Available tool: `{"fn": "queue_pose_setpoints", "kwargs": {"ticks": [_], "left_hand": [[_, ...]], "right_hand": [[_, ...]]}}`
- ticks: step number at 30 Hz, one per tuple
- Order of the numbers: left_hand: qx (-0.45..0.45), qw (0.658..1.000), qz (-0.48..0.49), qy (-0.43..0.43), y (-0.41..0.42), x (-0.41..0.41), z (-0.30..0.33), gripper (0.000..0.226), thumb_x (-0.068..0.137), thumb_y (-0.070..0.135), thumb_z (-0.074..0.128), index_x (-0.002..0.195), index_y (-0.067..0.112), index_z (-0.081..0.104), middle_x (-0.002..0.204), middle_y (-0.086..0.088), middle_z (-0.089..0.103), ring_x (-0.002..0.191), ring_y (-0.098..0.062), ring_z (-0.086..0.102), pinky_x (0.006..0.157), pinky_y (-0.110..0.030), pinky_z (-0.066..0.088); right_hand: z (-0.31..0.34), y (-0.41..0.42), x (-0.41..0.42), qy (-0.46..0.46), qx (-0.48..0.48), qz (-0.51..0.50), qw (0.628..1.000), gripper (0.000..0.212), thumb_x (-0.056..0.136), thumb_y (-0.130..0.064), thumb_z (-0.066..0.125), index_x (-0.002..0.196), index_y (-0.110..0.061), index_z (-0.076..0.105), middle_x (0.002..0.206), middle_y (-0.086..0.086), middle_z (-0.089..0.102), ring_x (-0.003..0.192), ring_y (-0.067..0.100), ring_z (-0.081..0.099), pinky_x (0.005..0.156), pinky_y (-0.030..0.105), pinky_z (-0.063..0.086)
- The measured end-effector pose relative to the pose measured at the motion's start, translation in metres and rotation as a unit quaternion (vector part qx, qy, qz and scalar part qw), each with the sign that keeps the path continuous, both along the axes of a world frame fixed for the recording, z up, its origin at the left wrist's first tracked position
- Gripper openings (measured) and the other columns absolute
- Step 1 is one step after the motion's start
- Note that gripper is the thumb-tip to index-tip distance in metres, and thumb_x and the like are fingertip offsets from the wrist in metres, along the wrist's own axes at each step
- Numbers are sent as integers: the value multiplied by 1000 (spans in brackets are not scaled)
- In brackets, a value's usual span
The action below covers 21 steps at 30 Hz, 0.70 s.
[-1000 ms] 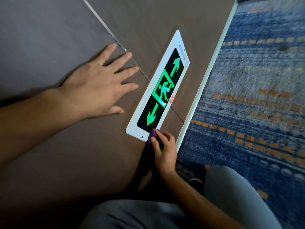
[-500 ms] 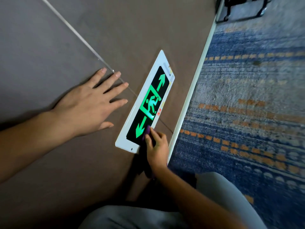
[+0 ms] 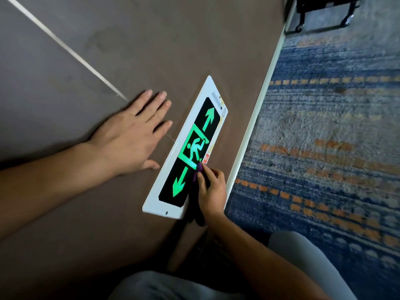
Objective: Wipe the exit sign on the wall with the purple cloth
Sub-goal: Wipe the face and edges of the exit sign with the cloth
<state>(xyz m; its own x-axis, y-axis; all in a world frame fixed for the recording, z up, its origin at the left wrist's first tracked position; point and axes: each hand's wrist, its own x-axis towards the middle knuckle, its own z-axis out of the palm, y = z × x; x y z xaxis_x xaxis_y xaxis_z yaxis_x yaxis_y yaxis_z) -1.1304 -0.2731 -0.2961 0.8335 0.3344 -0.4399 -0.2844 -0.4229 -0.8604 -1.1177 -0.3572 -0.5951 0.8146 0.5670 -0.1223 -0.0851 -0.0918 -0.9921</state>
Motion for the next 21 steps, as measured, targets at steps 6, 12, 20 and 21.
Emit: {"fn": "queue_pose_setpoints", "kwargs": {"ticks": [6,12,20,21], "left_hand": [[7,1000,9,9,18,47,-8,111,85,86,29,161,8,8,169,-27,-4,155,-47,-10,124,-63,-4],[3,999,20,32,19,57,-10,106,88,83,29,162,11,8,171,-21,-4,156,-45,-11,124,-64,-6],[-49,998,39,26,15,59,-5,86,91,78,34,160,31,20,173,-7,2,157,-41,-13,122,-65,-8],[-46,998,40,28,15,59,-5,86,91,79,34,161,31,19,173,-7,1,157,-41,-13,122,-65,-8]], "right_hand": [[-4,31,69,-3,-5,-22,1000,39,105,-44,55,143,-36,61,120,-9,55,108,12,59,97,27,53],[9,44,102,26,-32,-20,999,42,105,-45,54,146,-38,57,110,-10,54,88,1,59,79,24,58],[6,-15,-13,10,-17,54,998,47,104,-38,57,151,-38,51,137,-8,52,121,2,49,99,4,33],[6,-17,-18,11,-20,56,998,47,104,-37,57,151,-38,51,138,-7,51,123,3,49,101,7,34]]}}
